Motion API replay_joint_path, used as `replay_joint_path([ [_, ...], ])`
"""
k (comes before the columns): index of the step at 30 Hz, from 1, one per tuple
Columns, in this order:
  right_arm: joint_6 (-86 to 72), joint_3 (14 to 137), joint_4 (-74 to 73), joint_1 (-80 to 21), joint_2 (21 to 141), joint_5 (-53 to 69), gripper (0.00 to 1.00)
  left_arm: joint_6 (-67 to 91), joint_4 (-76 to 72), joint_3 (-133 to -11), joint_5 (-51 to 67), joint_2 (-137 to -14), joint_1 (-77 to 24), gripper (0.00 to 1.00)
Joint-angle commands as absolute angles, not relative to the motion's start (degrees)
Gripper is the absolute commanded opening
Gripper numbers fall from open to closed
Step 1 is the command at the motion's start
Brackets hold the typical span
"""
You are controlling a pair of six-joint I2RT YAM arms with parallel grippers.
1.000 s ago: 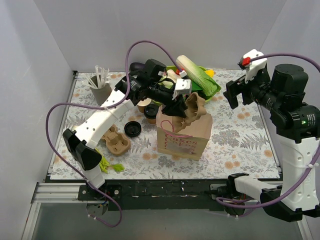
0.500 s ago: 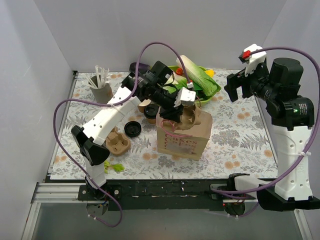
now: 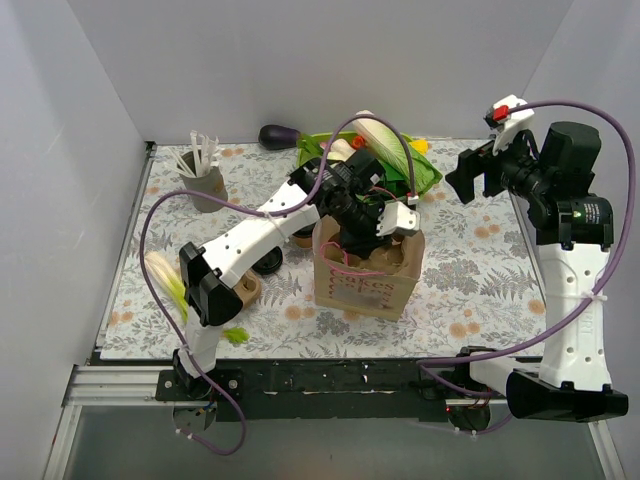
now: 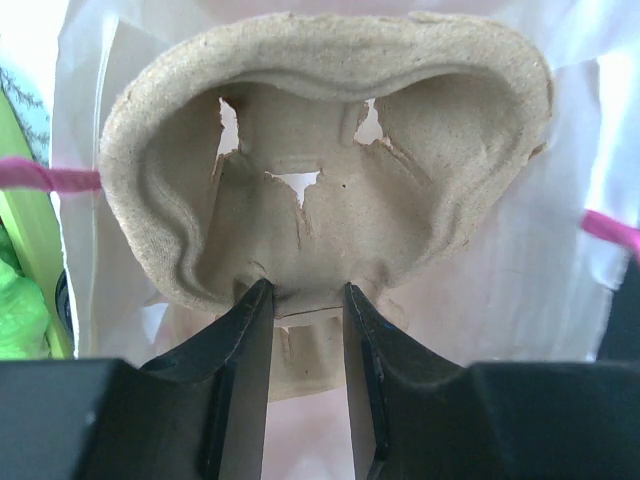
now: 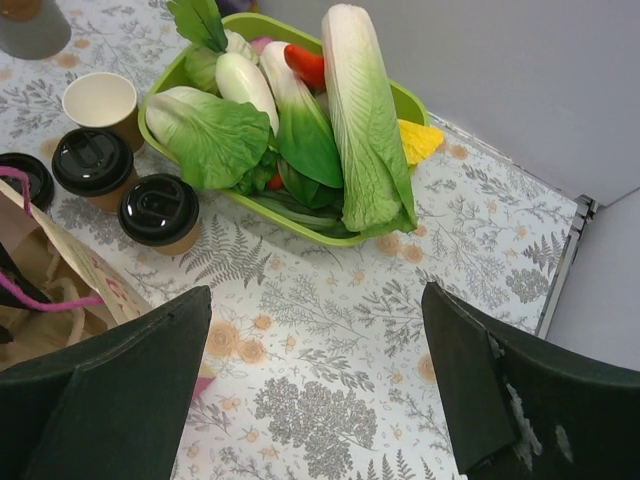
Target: Pack the takeout coffee
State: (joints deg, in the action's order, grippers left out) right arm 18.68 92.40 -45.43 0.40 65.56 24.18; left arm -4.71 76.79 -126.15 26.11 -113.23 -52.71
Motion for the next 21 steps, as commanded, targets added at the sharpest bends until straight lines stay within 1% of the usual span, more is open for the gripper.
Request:
replay_joint_path([
  [1,17.1,91.2,-39.5,1.8,64.0,29.6,0.93,-4.4,79.1,-126.7,19.8,-112.4,-53.9,0.0],
  [7,16.3,88.9,-38.2,1.9,63.2,30.9,0.93,-5.0,79.1,-125.0,16.0,-113.7,-55.1,0.0],
  [21,16.5,84.8,-38.9,1.9,62.3,35.0,0.92,-7.7,79.1,-120.9,15.2,-116.4,-56.9,0.0],
])
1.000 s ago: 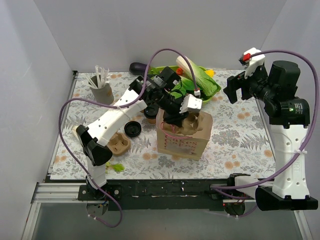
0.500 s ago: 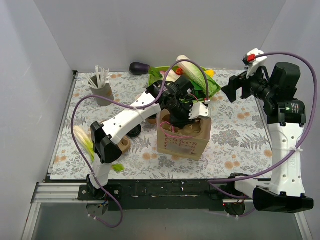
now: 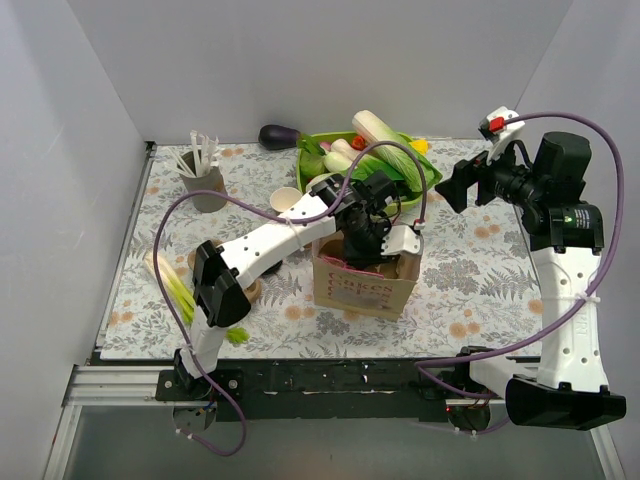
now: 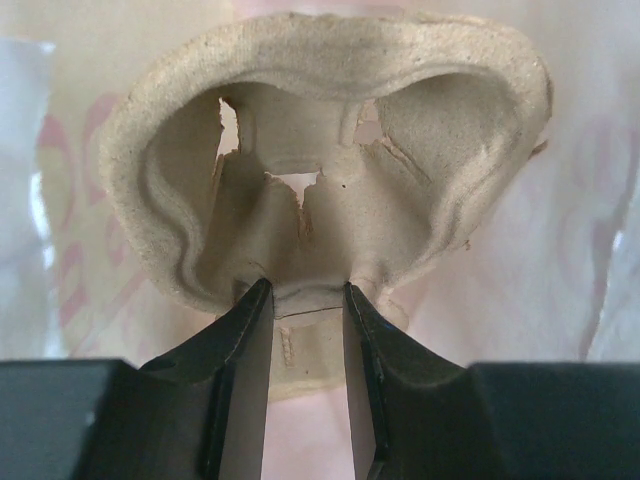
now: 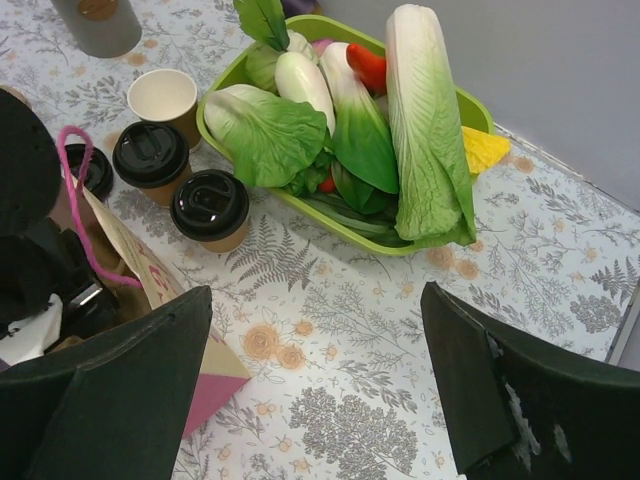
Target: Pack the takeout coffee
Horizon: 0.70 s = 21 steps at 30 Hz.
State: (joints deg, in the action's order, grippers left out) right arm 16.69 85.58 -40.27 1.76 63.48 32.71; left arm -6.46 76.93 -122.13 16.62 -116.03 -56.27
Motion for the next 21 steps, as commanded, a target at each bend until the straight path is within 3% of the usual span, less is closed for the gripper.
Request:
replay_joint_path([
  [1,16.5,84.6,-39.0,1.9,62.3,35.1,0.92,-7.9,79.2,-120.6,15.2,-116.4,-56.9,0.0],
  [21,16.0,81.6,-38.8,1.9,62.1,36.5,0.92,-9.8,79.2,-117.0,14.4,-121.6,-57.2,0.0],
])
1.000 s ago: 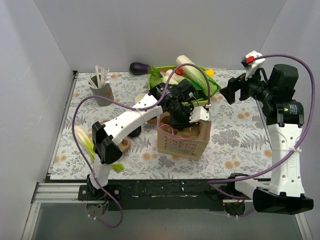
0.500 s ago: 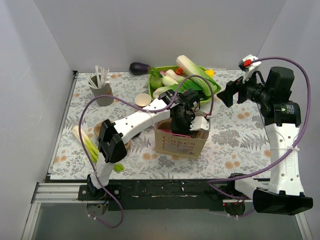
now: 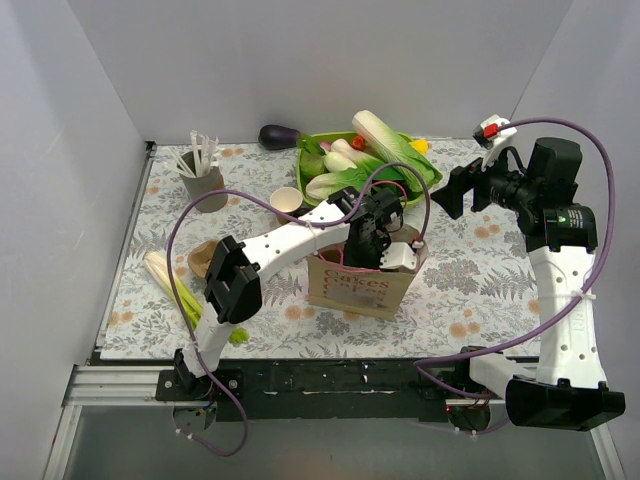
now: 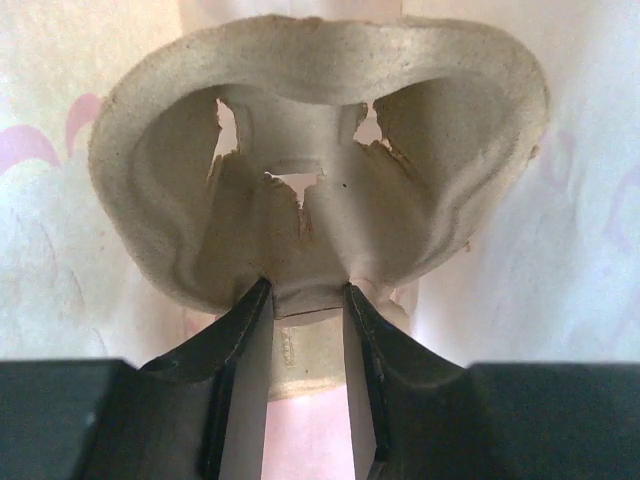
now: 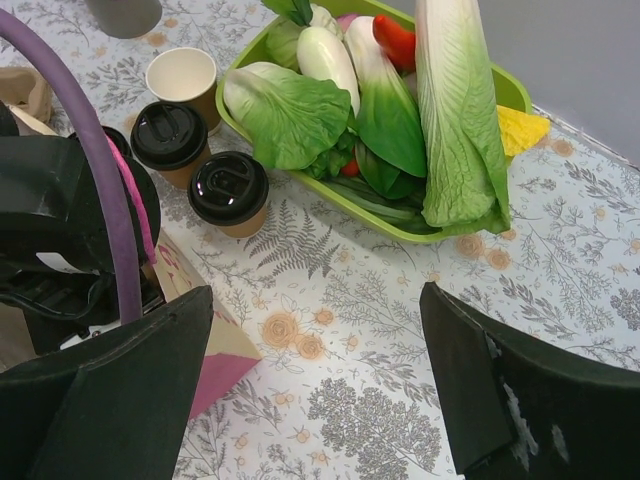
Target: Pack the takeout coffee
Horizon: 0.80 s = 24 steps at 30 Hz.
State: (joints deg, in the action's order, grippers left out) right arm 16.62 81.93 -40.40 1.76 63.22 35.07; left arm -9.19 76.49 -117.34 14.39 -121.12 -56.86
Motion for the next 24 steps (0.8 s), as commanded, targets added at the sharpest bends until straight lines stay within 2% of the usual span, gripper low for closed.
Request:
replay_joint_path([
  [1,16.0,81.6,-38.8,1.9,62.1,36.6,0.92,-9.9,79.2,-117.2,14.2,-121.7,-57.2,0.0],
  [3,15.9,81.7,-38.9,1.9,62.1,36.6,0.92,-9.6,79.1,-117.2,14.0,-121.9,-57.2,0.03],
  [4,15.9,81.7,-38.9,1.9,62.2,36.6,0.92,-9.4,79.2,-117.2,13.5,-122.0,-57.2,0.12],
  [6,15.7,81.7,-38.9,1.9,62.3,36.6,0.92,-9.1,79.2,-117.1,13.2,-121.8,-57.2,0.24],
  [7,15.6,81.6,-38.8,1.9,62.5,36.6,0.92,-9.1,79.2,-116.8,12.8,-121.6,-57.2,0.36],
  [11,15.1,81.4,-38.4,1.9,62.5,36.8,0.91,-9.4,79.1,-116.1,12.5,-120.3,-57.2,0.54],
  [14,14.9,81.5,-38.3,1.9,62.7,36.9,0.91,-8.6,79.1,-116.9,13.0,-119.4,-57.1,0.63],
  [24,19.3,81.3,-44.7,1.9,61.9,35.2,0.92,-4.4,78.9,-123.6,20.8,-116.5,-55.9,0.72],
])
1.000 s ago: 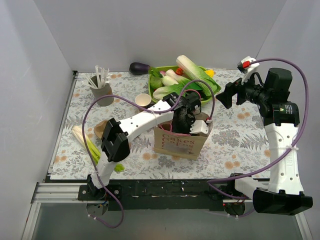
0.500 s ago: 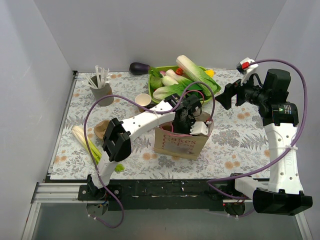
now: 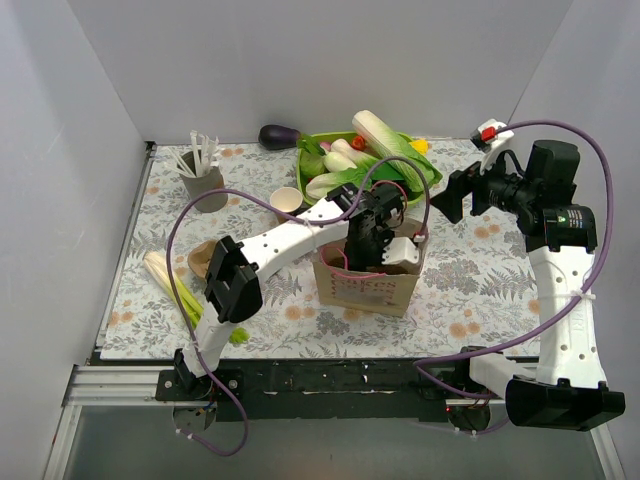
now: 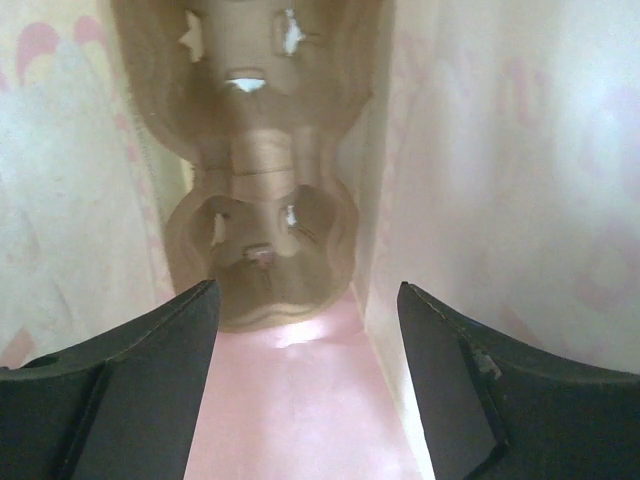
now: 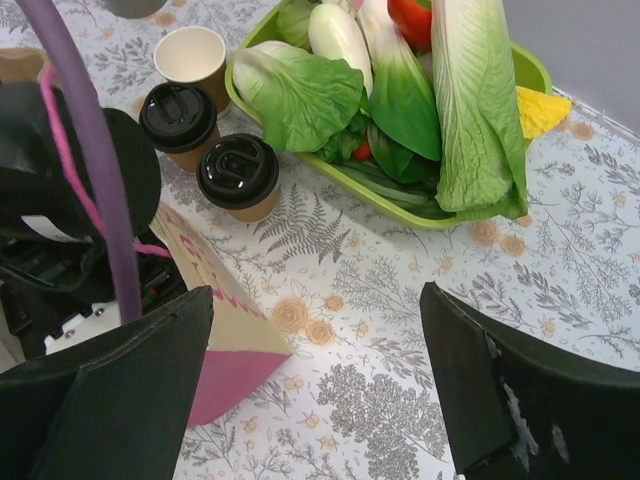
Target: Pack the takeout coffee
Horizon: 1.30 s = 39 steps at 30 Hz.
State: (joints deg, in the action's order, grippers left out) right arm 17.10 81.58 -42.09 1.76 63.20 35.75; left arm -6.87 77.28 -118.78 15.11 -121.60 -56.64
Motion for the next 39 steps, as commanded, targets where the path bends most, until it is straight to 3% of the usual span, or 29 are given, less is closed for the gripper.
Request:
replay_joint_path([
  [1,19.4,80.4,-45.0,1.9,61.7,35.1,0.92,-3.7,78.1,-124.0,21.4,-116.5,-55.7,0.73],
  [10,22.1,80.4,-53.4,1.9,64.8,36.2,0.91,-3.9,75.1,-121.4,29.6,-112.5,-51.9,0.76],
  [17,22.1,83.5,-58.2,1.9,66.4,36.9,0.91,-3.6,77.2,-123.3,35.4,-116.9,-51.8,0.74],
  [28,19.6,84.1,-57.0,1.9,67.6,39.1,0.88,7.8,64.4,-130.2,40.6,-114.7,-51.8,0.74],
  [34,18.4,86.6,-56.2,1.9,69.0,39.3,0.87,25.8,45.6,-126.0,33.1,-105.2,-51.8,0.74],
  [39,18.9,87.9,-56.4,1.9,69.9,41.8,0.88,25.8,41.8,-120.9,15.1,-93.6,-51.9,0.75],
])
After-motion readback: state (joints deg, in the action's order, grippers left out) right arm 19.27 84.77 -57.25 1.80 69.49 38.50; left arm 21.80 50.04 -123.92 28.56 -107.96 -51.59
